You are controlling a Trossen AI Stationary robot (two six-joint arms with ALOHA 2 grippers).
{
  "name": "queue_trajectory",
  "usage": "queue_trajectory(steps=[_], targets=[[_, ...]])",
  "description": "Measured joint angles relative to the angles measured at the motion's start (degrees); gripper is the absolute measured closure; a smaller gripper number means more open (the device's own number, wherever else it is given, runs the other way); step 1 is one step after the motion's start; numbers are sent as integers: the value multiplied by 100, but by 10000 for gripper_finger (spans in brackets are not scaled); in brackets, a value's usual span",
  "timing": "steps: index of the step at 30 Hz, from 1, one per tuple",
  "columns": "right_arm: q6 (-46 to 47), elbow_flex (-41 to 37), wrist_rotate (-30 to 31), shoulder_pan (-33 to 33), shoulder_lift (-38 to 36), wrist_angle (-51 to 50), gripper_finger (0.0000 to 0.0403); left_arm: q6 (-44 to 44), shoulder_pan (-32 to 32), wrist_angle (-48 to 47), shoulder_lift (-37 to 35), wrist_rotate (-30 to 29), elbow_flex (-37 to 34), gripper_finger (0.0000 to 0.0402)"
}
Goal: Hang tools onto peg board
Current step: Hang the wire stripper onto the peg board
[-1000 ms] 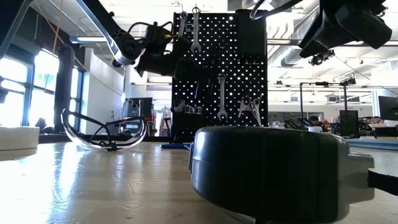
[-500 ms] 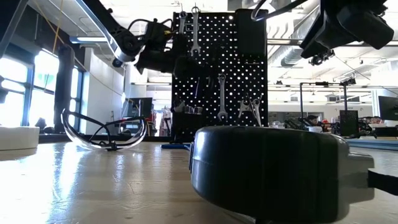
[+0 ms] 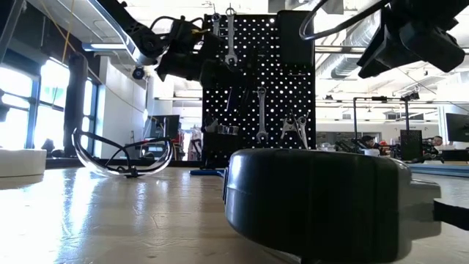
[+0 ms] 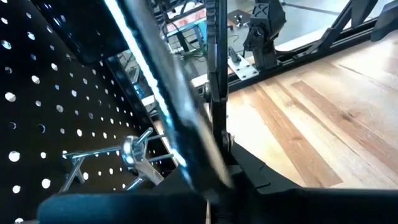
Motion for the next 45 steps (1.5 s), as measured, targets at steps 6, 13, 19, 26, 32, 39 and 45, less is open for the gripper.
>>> queue_trajectory(steps=[6, 13, 19, 26, 32, 39, 45], targets=[[-9, 0, 57, 0, 0, -1, 272, 25, 0, 125, 8, -26, 0, 383], [-5, 0, 149, -13, 0, 0, 272, 10, 0, 213, 11, -31, -1, 383], [-26, 0, 151, -76, 0, 2, 272, 14, -15, 90, 11, 13, -2, 383], [-59, 2, 113, -70, 0, -4, 272, -15, 103, -43, 13, 601, -2, 383], [-85, 2, 162, -66, 0, -63, 272, 75, 62, 15, 15, 1048, -2, 384], [-115, 4, 158, -66, 0, -68, 272, 77, 143, -112, 15, 1074, -4, 384], [-134, 4, 131, -66, 0, -68, 272, -149, 379, -136, 15, 1407, -4, 384]])
